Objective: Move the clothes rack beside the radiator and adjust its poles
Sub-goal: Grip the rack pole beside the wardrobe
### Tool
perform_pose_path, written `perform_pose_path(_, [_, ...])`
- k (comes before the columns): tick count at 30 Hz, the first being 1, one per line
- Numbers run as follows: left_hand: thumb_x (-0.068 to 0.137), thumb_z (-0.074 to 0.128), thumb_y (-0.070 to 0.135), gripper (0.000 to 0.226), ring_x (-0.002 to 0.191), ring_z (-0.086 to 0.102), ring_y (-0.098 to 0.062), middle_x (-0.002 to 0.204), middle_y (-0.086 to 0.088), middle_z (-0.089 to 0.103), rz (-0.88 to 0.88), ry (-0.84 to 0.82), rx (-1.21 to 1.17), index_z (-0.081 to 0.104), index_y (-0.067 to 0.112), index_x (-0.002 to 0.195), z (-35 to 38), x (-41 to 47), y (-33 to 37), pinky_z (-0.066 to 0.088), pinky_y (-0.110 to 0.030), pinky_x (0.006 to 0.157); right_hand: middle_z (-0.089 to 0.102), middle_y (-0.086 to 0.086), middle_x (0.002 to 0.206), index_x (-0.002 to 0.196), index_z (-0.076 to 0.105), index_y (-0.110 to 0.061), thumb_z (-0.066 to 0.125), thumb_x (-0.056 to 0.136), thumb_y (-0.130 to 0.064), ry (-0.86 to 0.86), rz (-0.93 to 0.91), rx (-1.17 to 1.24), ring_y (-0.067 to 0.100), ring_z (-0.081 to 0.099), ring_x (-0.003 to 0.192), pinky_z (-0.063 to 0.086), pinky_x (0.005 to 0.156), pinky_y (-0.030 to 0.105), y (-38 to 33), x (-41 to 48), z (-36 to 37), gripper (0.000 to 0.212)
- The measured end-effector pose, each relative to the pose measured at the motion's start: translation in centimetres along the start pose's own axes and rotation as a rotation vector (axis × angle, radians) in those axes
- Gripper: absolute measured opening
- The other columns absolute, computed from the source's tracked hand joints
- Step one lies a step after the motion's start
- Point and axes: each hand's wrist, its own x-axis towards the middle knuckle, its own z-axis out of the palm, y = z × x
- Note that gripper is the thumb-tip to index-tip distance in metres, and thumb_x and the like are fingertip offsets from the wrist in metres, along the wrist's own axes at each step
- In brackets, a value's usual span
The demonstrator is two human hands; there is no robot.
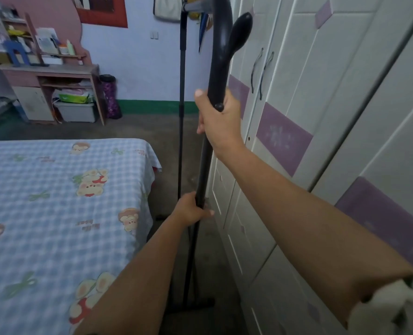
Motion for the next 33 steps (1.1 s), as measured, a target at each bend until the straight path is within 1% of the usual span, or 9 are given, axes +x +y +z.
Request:
perform_pose_path(2, [0.07, 0.08, 0.018, 0.022, 0.092, 0.066, -0.022, 0.087, -0.005, 0.069, -0.013, 0.02, -0.096, 0.063, 0.017, 0.084, 0.6, 0.5, -0.5, 0.051, -0.039, 0.092, 0.046, 0.015, 0.071, 0.089, 0.05, -0.006, 0.057, 0.094, -0.017, 0.027, -0.032, 0.01, 0.022, 0.045, 0.052, 0.047, 0.046, 0.032, 0.2, 0.1, 0.2, 0.014])
perform_pose_path(5, [0.073, 0.077, 0.028, 0.024, 0.087, 0.066, -0.024, 0.082, -0.009, 0.068, -0.02, 0.031, -0.195, 0.066, 0.008, 0.078, 1.4, 0.9, -1.3, 0.052, -0.039, 0.088, 0.044, 0.015, 0.067, 0.08, 0.047, -0.008, 0.057, 0.093, -0.014, 0.084, -0.068, 0.021, 0.031, 0.044, 0.056, 0.046, 0.05, 0.042, 0.8, 0.1, 0.7, 0.018])
perform_pose_path(9, [0.072, 0.077, 0.034, 0.03, 0.064, 0.058, -0.015, 0.059, 0.004, 0.058, -0.054, 0.115, -0.362, 0.054, 0.02, 0.058, 2.8, 1.1, -1.7, 0.054, -0.03, 0.069, 0.04, 0.005, 0.06, 0.071, 0.045, -0.015, 0.059, 0.091, -0.011, 0.143, -0.082, 0.069, 0.027, 0.042, 0.056, 0.041, 0.051, 0.036, 1.3, 0.5, 1.1, 0.025])
perform_pose_path(12, [0.074, 0.076, 0.028, 0.034, 0.057, 0.052, -0.013, 0.046, 0.011, 0.051, -0.077, 0.173, -0.441, 0.048, 0.022, 0.056, 3.6, 1.4, -2.0, 0.056, -0.041, 0.072, 0.039, 0.0, 0.059, 0.07, 0.044, -0.014, 0.06, 0.089, -0.01, 0.172, -0.098, 0.073, 0.022, 0.042, 0.055, 0.04, 0.05, 0.033, 1.8, 0.7, 1.3, 0.025])
perform_pose_path(15, [0.075, 0.074, 0.015, 0.031, 0.055, 0.051, -0.014, 0.05, 0.007, 0.05, -0.105, 0.243, -0.445, 0.049, 0.021, 0.057, 3.9, 1.9, -2.0, 0.056, -0.041, 0.071, 0.038, -0.002, 0.057, 0.068, 0.042, -0.013, 0.061, 0.088, -0.007, 0.194, -0.129, 0.068, 0.013, 0.04, 0.052, 0.038, 0.047, 0.028, 1.9, 0.9, 1.6, 0.028])
perform_pose_path(19, [0.075, 0.069, 0.004, 0.03, 0.051, 0.047, -0.012, 0.056, -0.001, 0.048, -0.093, 0.284, -0.422, 0.049, 0.017, 0.058, 3.9, 2.9, -1.4, 0.05, -0.03, 0.061, 0.036, -0.001, 0.057, 0.069, 0.042, -0.01, 0.06, 0.087, -0.003, 0.196, -0.144, 0.082, 0.011, 0.037, 0.052, 0.035, 0.047, 0.025, 2.0, 1.7, 1.7, 0.026])
perform_pose_path(22, [0.075, 0.067, 0.002, 0.031, 0.053, 0.047, -0.014, 0.056, -0.002, 0.046, -0.08, 0.287, -0.409, 0.046, 0.014, 0.057, 3.9, 3.4, -1.5, 0.048, -0.029, 0.059, 0.036, 0.0, 0.058, 0.07, 0.042, -0.009, 0.059, 0.088, -0.003, 0.184, -0.15, 0.082, 0.012, 0.037, 0.053, 0.036, 0.048, 0.026, 2.4, 2.4, 1.6, 0.025])
perform_pose_path(26, [0.076, 0.067, 0.003, 0.031, 0.04, 0.047, -0.004, 0.054, -0.002, 0.049, -0.086, 0.272, -0.396, 0.047, 0.015, 0.056, 3.6, 4.8, -1.4, 0.042, -0.013, 0.04, 0.037, 0.0, 0.059, 0.07, 0.043, -0.009, 0.058, 0.088, -0.003, 0.166, -0.151, 0.077, 0.011, 0.038, 0.053, 0.038, 0.049, 0.025, 3.3, 3.5, 1.4, 0.024])
perform_pose_path(33, [0.075, 0.065, 0.002, 0.029, 0.035, 0.047, 0.002, 0.053, -0.004, 0.05, -0.078, 0.282, -0.394, 0.048, 0.012, 0.054, 3.2, 8.9, -0.4, 0.041, -0.01, 0.038, 0.038, 0.002, 0.06, 0.073, 0.046, -0.007, 0.058, 0.088, -0.003, 0.143, -0.165, 0.089, 0.011, 0.039, 0.053, 0.038, 0.047, 0.024, 5.1, 7.3, 1.1, 0.02])
